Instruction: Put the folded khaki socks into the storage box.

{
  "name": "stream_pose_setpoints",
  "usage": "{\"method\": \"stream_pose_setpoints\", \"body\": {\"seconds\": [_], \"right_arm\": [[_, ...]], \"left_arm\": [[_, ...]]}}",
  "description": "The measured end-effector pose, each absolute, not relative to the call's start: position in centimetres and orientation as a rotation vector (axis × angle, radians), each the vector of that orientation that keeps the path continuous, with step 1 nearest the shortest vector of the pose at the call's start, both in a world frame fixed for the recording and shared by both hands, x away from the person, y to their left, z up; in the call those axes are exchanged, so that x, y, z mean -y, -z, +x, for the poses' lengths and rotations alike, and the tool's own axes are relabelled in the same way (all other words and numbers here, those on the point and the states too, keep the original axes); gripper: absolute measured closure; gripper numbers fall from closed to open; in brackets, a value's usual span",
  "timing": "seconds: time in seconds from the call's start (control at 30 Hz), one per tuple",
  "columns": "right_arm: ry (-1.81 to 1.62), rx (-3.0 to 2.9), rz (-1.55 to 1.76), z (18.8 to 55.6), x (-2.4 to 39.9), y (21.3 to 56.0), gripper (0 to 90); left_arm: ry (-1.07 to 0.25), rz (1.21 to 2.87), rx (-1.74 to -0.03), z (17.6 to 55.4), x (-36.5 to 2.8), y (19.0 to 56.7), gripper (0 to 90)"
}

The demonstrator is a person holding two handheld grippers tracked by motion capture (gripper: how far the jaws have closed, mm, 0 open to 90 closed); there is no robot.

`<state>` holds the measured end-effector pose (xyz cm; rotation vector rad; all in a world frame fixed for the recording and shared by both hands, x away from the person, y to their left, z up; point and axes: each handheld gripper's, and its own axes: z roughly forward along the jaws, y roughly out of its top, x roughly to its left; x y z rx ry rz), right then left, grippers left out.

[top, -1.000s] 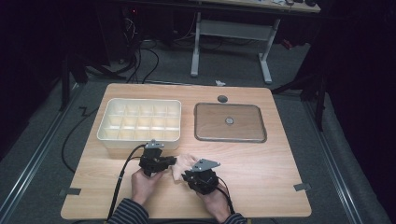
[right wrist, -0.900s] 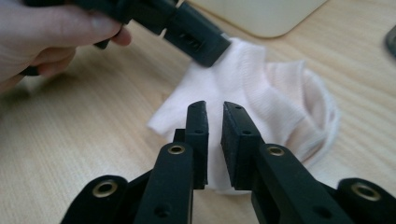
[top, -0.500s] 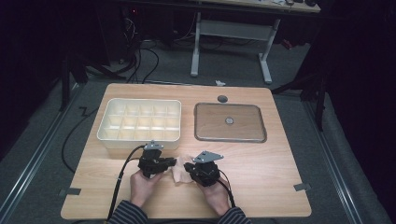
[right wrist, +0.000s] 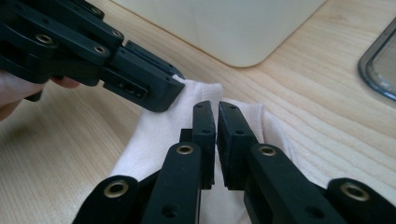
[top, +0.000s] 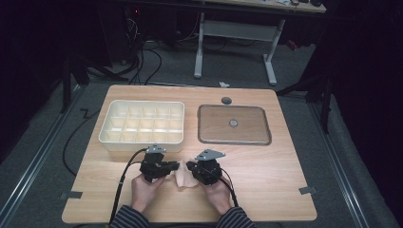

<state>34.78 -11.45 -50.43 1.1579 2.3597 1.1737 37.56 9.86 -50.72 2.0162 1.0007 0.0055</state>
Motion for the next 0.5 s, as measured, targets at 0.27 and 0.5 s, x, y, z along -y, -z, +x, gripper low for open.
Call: {"method": "stream_pose_setpoints", "body": {"seconds": [0.27, 0.5], "right_arm": [[-1.145, -2.379, 1.177, 35.3, 11.1, 51.2, 85.9], [-1.126, -2.397, 1.183, 35.5, 10.9, 52.0, 86.0]], "left_arm": [[-0.001, 2.017, -0.997, 37.4, -9.8, 50.6, 83.9], [0.013, 2.015, -0.993, 37.3, -9.7, 50.5, 83.9]]}}
